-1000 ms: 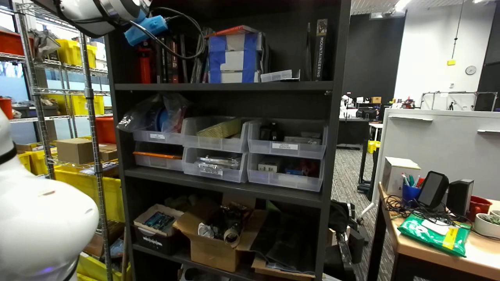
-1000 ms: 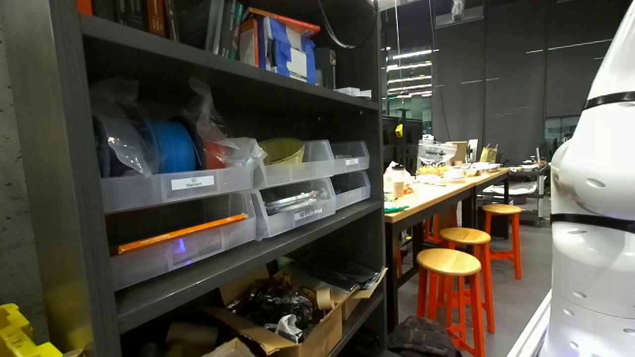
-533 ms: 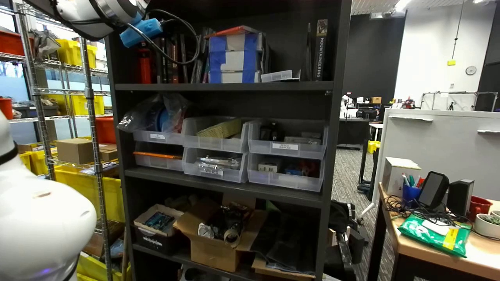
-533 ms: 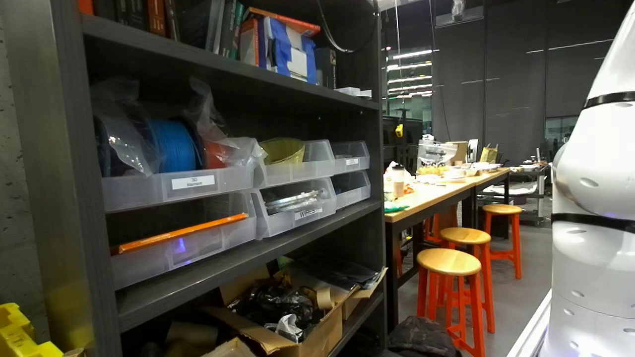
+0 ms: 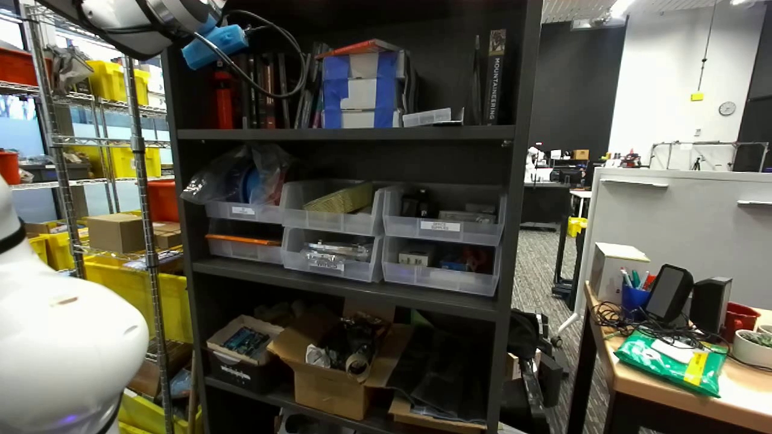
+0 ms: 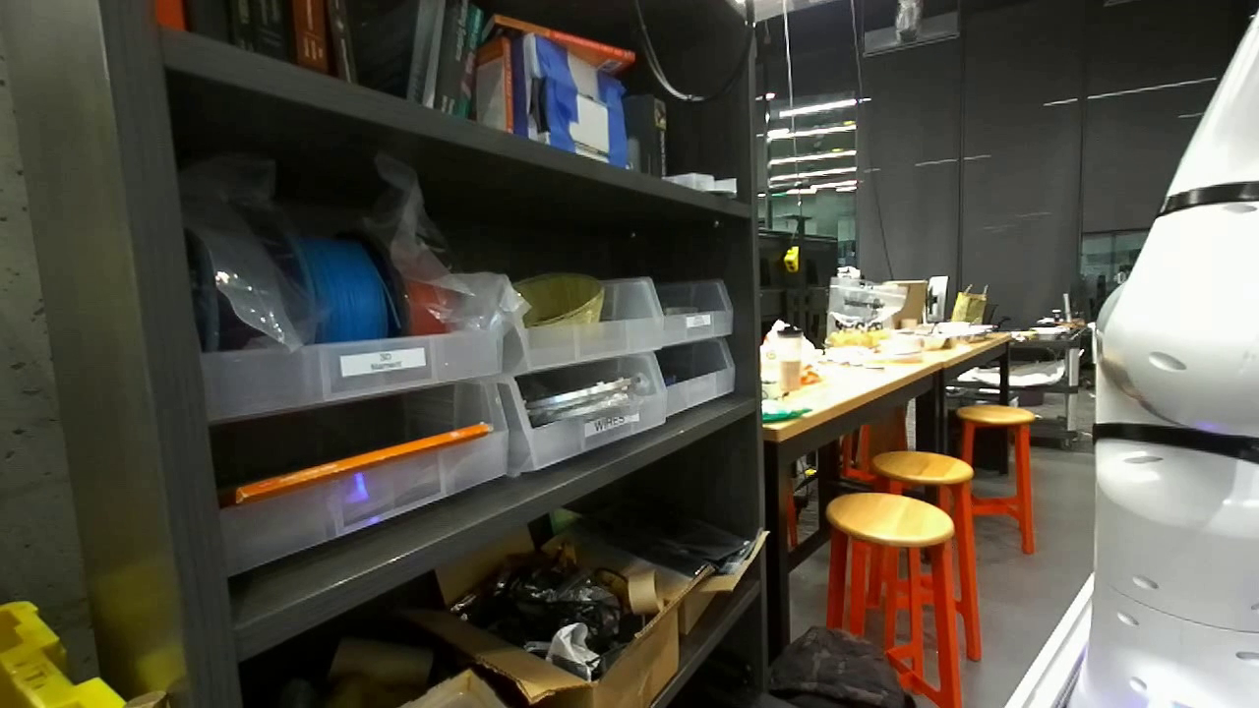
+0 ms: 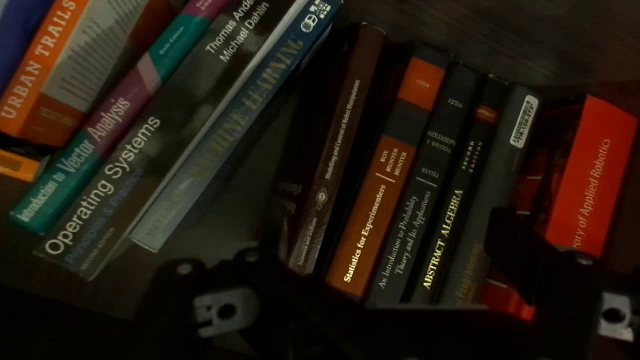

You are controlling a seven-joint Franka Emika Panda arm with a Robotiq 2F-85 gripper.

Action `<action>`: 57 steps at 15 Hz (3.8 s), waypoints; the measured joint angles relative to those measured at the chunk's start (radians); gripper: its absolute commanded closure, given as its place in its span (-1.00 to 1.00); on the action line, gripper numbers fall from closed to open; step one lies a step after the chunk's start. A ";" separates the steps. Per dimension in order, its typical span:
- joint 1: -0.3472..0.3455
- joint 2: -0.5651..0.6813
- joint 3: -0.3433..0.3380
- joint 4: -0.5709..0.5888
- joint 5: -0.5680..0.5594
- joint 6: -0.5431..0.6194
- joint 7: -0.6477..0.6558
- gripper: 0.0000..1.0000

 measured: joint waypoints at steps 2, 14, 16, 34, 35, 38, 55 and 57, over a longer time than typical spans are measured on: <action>0.000 0.000 0.000 0.000 0.000 0.000 0.000 -1.00; 0.006 0.031 -0.006 0.000 0.016 0.001 -0.044 -1.00; 0.008 0.044 -0.009 0.001 0.021 0.002 -0.063 -1.00; 0.053 0.100 -0.007 0.017 0.038 0.003 -0.125 -1.00; 0.051 0.108 -0.010 0.023 0.036 0.004 -0.125 -1.00; 0.037 0.137 -0.022 0.047 0.031 0.016 -0.127 -1.00; 0.026 0.345 -0.057 0.168 -0.033 0.142 -0.132 -0.07; 0.027 0.349 -0.056 0.172 -0.033 0.142 -0.131 -0.30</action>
